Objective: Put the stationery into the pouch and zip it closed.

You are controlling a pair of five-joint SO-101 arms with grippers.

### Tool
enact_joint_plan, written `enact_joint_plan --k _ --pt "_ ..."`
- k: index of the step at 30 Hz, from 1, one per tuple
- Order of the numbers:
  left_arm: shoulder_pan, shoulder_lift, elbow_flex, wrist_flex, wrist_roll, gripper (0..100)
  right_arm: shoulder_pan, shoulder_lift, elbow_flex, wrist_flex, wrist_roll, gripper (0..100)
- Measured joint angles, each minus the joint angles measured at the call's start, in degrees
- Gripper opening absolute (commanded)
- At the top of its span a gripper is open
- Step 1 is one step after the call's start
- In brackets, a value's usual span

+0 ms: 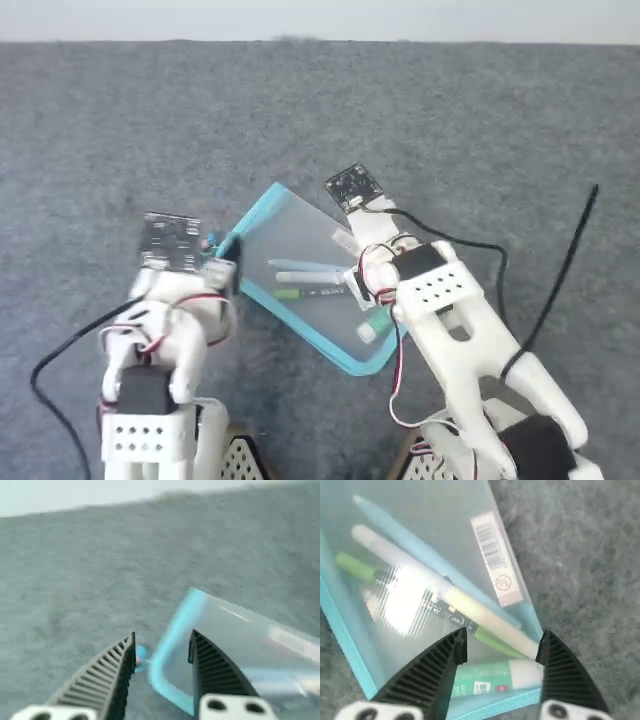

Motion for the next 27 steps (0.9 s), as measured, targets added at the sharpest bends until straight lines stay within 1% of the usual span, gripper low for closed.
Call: enact_joint_plan --k 2,4,6,8,12,16,19,22,25,27 --pt "-5.71 0.00 0.00 -1.93 1.49 16 -4.66 0.00 -0.18 0.09 0.97 22.7" --pt "-9.85 0.00 0.00 -2.73 2.64 16 -9.93 0.00 -0.26 -1.14 2.99 22.7" --pt "-12.48 0.00 0.00 -2.90 3.16 16 -15.12 0.00 -0.35 -4.13 4.40 22.7" --pt "-13.54 0.00 0.00 -2.90 3.34 16 -17.49 0.35 -0.44 -6.77 4.57 22.7" --pt "-14.15 0.00 0.00 -2.90 3.43 16 -17.93 5.01 -0.44 -6.86 5.89 22.7" --pt "-14.15 0.00 0.00 -2.90 3.43 16 -20.75 10.02 -0.44 -4.66 11.25 22.7" --pt "-14.15 0.00 0.00 -2.90 3.43 16 -21.10 12.57 -2.11 -3.43 12.75 22.7" --pt "-14.15 0.00 0.00 -2.90 3.43 16 -18.46 15.91 -6.59 0.62 13.36 22.7" --pt "-14.15 0.00 0.00 -2.90 3.43 16 -13.98 19.34 -13.27 8.09 13.63 22.7" --pt "-14.15 0.00 0.00 -2.90 3.43 16 -12.31 20.04 -15.91 11.08 13.63 22.7"
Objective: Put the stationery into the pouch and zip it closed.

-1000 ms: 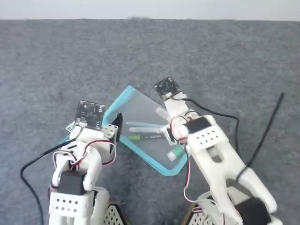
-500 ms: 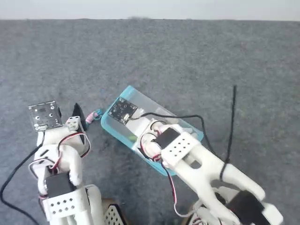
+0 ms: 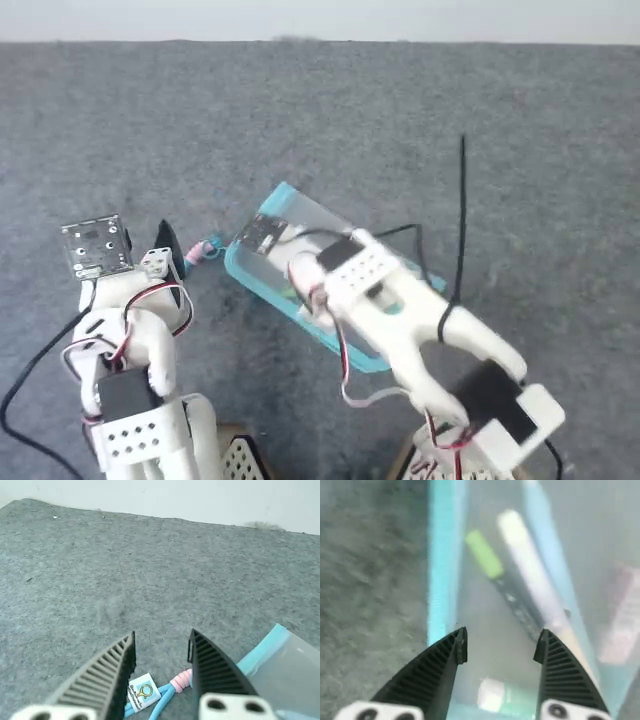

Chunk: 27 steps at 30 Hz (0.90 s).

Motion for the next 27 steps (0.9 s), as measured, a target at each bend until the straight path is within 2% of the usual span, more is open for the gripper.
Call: enact_joint_plan --k 3,8,11,19,27 --pt "0.00 0.00 0.00 0.00 0.00 16 -1.23 -0.53 -0.35 1.14 -1.67 22.7" --pt "0.00 0.00 0.00 0.00 0.00 16 -10.81 -6.95 4.75 1.41 -2.46 22.7" --pt "0.00 0.00 0.00 0.00 0.00 16 -12.75 -9.32 8.79 0.09 -2.46 22.7" --pt "0.00 0.00 0.00 0.00 0.00 16 -12.84 -7.21 10.02 -2.64 -1.23 22.7" --pt "0.00 0.00 0.00 0.00 0.00 16 -3.34 -1.32 6.68 -3.96 0.53 22.7"
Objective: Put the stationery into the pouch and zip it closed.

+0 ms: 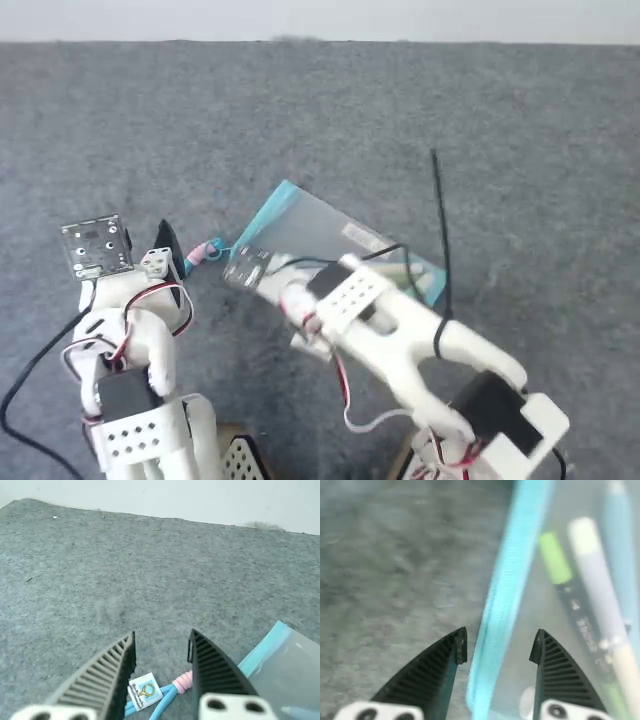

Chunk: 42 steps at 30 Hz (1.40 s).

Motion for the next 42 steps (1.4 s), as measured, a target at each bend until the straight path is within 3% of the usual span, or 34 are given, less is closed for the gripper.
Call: enact_joint_plan --k 9,16,20,24,28,32,37,42 --pt "0.00 0.00 0.00 0.00 0.00 16 13.71 1.93 -1.93 0.79 6.68 22.7" --pt "0.00 0.00 0.00 0.00 0.00 16 31.21 2.37 -3.69 0.97 15.30 22.7" --pt "0.00 0.00 0.00 0.00 0.00 16 41.32 4.22 -8.18 1.05 17.05 22.7" --pt "0.00 0.00 0.00 0.00 0.00 16 46.59 7.82 -13.63 3.52 17.14 22.7" --pt "0.00 0.00 0.00 0.00 0.00 16 43.25 8.00 -22.15 12.48 13.54 22.7" --pt "0.00 0.00 0.00 0.00 0.00 16 31.21 5.71 -31.38 18.55 0.09 22.7" --pt "0.00 0.00 0.00 0.00 0.00 16 15.47 5.01 -35.34 15.91 -20.22 22.7" --pt "-0.26 0.00 0.00 0.00 0.00 16 6.15 7.74 -35.34 7.56 -39.38 22.7"
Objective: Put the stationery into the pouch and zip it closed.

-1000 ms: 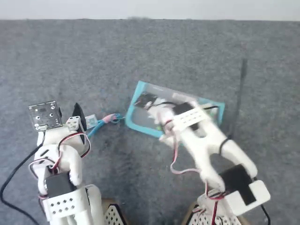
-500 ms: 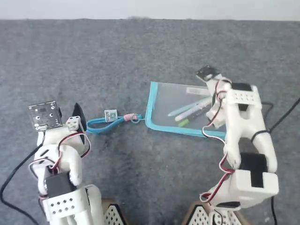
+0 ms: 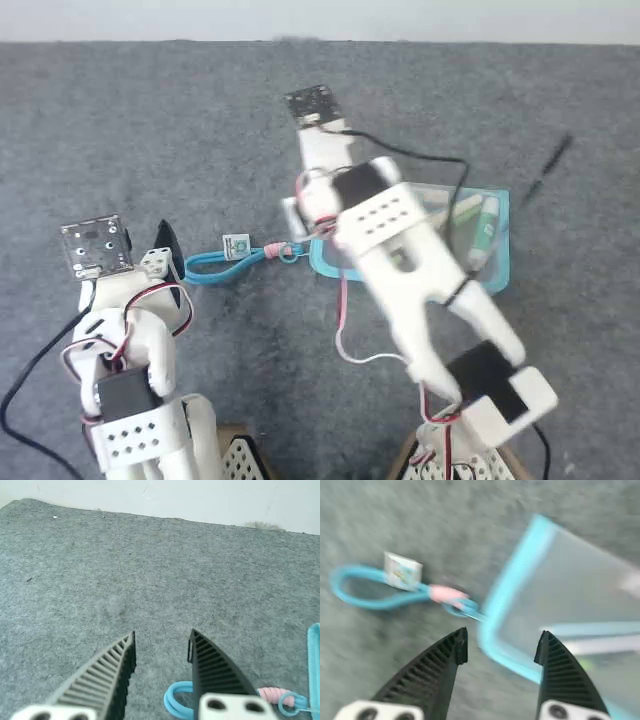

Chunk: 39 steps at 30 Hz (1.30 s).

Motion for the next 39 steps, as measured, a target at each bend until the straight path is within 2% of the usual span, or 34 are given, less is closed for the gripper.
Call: enact_joint_plan --k 2,8,14,17,30,36,39 --pt "-0.26 0.00 0.00 0.00 0.00 16 -2.64 2.55 0.00 -3.08 -4.13 22.7" --pt "-4.04 0.00 0.00 -2.37 -0.88 16 -6.77 10.81 0.00 -12.92 -9.85 22.7" --pt "-5.10 0.00 0.00 -3.43 -0.88 16 -6.95 16.00 0.00 -18.55 -22.07 22.7" --pt "-5.19 0.00 0.00 -3.43 -0.88 16 -7.12 18.20 0.00 -18.64 -26.11 22.7" --pt "-5.19 0.00 0.00 -3.43 -0.88 16 -6.68 25.14 -6.24 -18.37 -34.29 22.6" --pt "-5.19 0.00 0.00 -3.43 -0.88 16 -6.68 27.08 -12.57 -9.67 -37.36 22.1" --pt "-5.19 0.00 0.00 -3.43 -0.88 16 -6.42 27.87 -14.24 -4.31 -37.45 15.0"
